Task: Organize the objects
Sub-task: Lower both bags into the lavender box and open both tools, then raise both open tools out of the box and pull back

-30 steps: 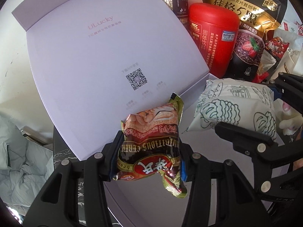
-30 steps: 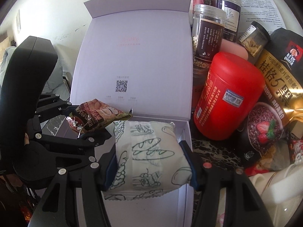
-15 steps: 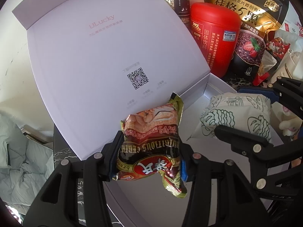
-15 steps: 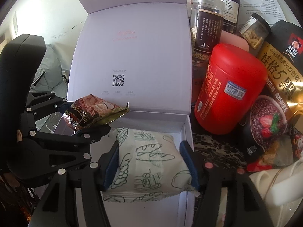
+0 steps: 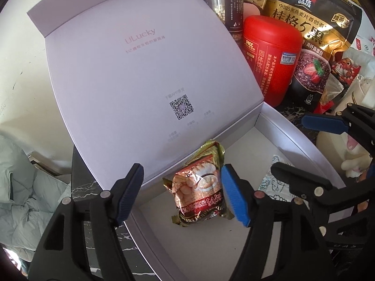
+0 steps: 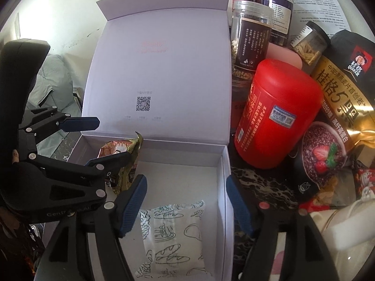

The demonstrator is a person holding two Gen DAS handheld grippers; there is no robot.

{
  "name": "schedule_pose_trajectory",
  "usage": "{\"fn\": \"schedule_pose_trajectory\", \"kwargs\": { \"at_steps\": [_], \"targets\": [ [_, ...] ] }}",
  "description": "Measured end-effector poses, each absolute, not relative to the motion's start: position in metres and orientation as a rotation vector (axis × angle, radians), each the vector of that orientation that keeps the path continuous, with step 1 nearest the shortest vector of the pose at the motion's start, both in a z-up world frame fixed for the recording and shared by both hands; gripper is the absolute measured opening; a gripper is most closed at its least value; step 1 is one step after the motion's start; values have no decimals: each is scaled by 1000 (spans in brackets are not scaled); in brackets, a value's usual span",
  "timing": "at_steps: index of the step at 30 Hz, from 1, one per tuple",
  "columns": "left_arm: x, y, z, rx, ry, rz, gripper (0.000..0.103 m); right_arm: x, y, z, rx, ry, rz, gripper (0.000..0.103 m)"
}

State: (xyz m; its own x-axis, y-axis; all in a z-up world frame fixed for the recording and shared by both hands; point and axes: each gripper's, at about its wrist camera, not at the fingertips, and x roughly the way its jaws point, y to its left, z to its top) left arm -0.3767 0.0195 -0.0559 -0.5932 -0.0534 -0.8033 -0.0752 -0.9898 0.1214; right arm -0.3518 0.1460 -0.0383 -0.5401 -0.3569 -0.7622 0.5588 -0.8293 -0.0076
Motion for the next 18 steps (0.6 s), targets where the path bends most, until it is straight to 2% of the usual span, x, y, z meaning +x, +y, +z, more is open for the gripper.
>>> {"fn": "schedule_pose_trajectory", "kwargs": {
  "at_steps": [13,18],
  "targets": [
    [-373,15,-29,-1332,138,2869,71,-346,169,-20,1027,327,-2433,72],
    [-335,14,-11,-1327,141,2875,71,-325,154,2,1013,307,-2448,72]
  ]
}}
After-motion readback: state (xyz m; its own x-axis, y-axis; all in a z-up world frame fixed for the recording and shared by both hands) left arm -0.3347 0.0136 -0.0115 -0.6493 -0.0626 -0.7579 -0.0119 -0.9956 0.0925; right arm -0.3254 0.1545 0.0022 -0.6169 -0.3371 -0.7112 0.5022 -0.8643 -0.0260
